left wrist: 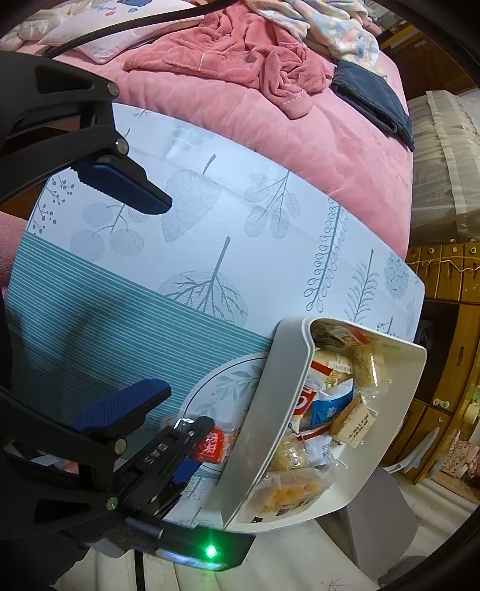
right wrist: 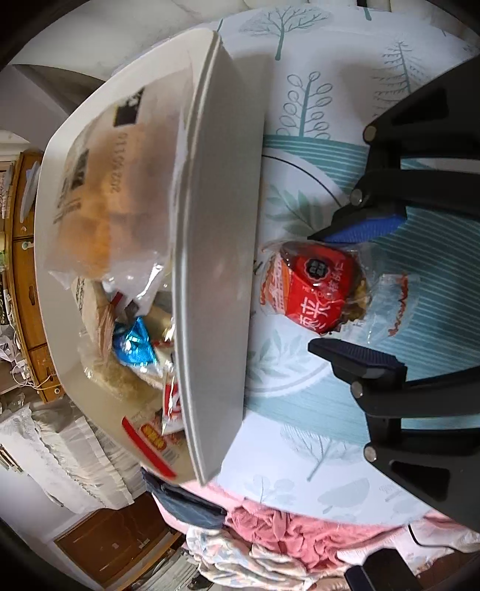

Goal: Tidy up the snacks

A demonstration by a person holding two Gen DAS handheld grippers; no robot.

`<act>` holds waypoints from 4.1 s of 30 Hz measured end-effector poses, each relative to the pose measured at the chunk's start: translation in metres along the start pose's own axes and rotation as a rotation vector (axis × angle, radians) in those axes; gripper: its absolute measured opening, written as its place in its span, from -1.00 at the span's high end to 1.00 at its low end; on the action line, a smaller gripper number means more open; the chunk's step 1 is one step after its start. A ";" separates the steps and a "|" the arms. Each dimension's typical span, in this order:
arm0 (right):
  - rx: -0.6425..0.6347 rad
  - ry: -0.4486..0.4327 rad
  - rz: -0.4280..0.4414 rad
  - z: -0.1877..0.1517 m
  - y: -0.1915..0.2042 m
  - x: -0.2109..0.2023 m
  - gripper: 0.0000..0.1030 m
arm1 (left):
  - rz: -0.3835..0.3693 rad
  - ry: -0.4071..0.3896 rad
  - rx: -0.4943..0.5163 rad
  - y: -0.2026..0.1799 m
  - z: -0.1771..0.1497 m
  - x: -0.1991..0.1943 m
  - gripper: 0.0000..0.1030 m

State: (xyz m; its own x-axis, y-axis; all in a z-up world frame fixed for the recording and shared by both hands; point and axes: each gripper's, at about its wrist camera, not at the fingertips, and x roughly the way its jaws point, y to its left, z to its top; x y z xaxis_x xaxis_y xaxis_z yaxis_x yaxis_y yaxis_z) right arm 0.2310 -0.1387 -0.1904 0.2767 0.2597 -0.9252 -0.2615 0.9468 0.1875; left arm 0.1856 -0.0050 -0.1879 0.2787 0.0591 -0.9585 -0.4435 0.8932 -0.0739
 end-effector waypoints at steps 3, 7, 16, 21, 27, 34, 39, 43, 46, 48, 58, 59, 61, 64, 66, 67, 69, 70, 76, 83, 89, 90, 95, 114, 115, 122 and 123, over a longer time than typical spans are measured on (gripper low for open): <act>-0.001 0.019 0.041 0.002 0.003 -0.012 0.04 | 0.007 -0.010 -0.010 0.003 0.002 -0.003 -0.75; -0.018 0.019 0.109 0.007 0.009 -0.031 0.04 | 0.016 -0.016 -0.038 0.009 0.003 -0.005 -0.75; -0.080 -0.077 0.213 0.033 0.025 -0.080 0.03 | 0.021 -0.014 -0.081 0.016 -0.001 -0.004 -0.75; -0.098 -0.149 0.236 0.056 0.031 -0.096 0.03 | 0.018 -0.014 -0.086 0.015 0.000 -0.001 -0.75; -0.068 -0.231 0.227 0.088 0.028 -0.097 0.03 | 0.001 -0.013 -0.097 0.017 0.003 0.000 -0.75; -0.004 -0.263 0.179 0.118 0.013 -0.085 -0.03 | -0.017 -0.050 -0.087 0.014 0.017 -0.007 -0.75; 0.022 -0.246 0.163 0.127 0.003 -0.076 -0.25 | -0.044 -0.055 -0.075 0.013 0.024 -0.007 -0.75; 0.044 -0.241 0.151 0.121 -0.001 -0.077 -0.50 | -0.047 -0.049 -0.059 0.012 0.025 -0.007 -0.75; 0.048 -0.216 0.134 0.111 -0.001 -0.076 -0.52 | -0.061 -0.047 -0.049 0.014 0.024 -0.008 -0.75; 0.060 -0.185 0.119 0.099 -0.001 -0.074 -0.56 | -0.069 -0.048 -0.041 0.014 0.023 -0.010 -0.75; 0.138 -0.076 0.043 0.027 0.009 -0.082 -0.60 | -0.159 -0.050 0.076 0.018 0.024 -0.021 -0.75; 0.144 -0.069 0.033 0.020 0.011 -0.084 -0.62 | -0.164 -0.047 0.099 0.018 0.026 -0.024 -0.75; 0.171 -0.059 0.010 0.005 0.015 -0.089 -0.66 | -0.179 -0.045 0.141 0.018 0.029 -0.030 -0.75; 0.214 -0.056 -0.019 -0.016 0.023 -0.100 -0.70 | -0.211 -0.043 0.201 0.020 0.032 -0.040 -0.76; 0.239 -0.065 -0.037 -0.027 0.028 -0.109 -0.72 | -0.215 -0.047 0.241 0.023 0.033 -0.047 -0.77; 0.250 -0.071 -0.049 -0.033 0.030 -0.114 -0.73 | -0.216 -0.049 0.256 0.024 0.033 -0.051 -0.78; 0.271 -0.081 -0.067 -0.044 0.036 -0.127 -0.80 | -0.222 -0.047 0.284 0.029 0.032 -0.060 -0.79; 0.277 -0.083 -0.073 -0.047 0.039 -0.132 -0.82 | -0.226 -0.045 0.293 0.031 0.031 -0.065 -0.79; 0.318 -0.097 -0.099 -0.058 0.051 -0.171 -0.91 | -0.241 -0.044 0.329 0.044 0.023 -0.100 -0.99; 0.268 -0.102 -0.067 -0.056 0.068 -0.222 -1.00 | -0.225 -0.097 0.348 0.039 0.008 -0.150 -0.99; 0.189 -0.107 -0.047 -0.063 0.084 -0.255 -1.00 | -0.203 -0.167 0.325 0.026 -0.015 -0.180 -0.99; 0.173 -0.112 -0.048 -0.066 0.085 -0.260 -1.00 | -0.197 -0.165 0.318 0.023 -0.018 -0.180 -0.99; 0.163 -0.153 -0.066 -0.076 0.082 -0.274 -1.00 | -0.146 -0.171 0.271 0.019 -0.034 -0.181 -0.99; 0.216 -0.174 -0.086 -0.104 0.054 -0.278 -1.00 | -0.084 -0.267 0.302 -0.014 -0.068 -0.193 -0.99; 0.218 -0.176 -0.085 -0.104 0.052 -0.279 -1.00 | -0.085 -0.270 0.303 -0.015 -0.068 -0.193 -0.99; 0.233 -0.167 -0.093 -0.102 0.045 -0.277 -1.00 | -0.094 -0.278 0.306 -0.021 -0.064 -0.192 -0.99; 0.237 -0.158 -0.097 -0.101 0.044 -0.276 -1.00 | -0.095 -0.278 0.307 -0.020 -0.065 -0.192 -0.99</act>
State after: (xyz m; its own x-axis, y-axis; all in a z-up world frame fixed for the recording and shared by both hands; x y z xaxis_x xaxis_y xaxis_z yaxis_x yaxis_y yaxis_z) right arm 0.0502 -0.1882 0.0399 0.4354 0.1746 -0.8832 -0.0084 0.9818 0.1899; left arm 0.0854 -0.0633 -0.0200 0.5442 0.0507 -0.8374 -0.1419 0.9894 -0.0323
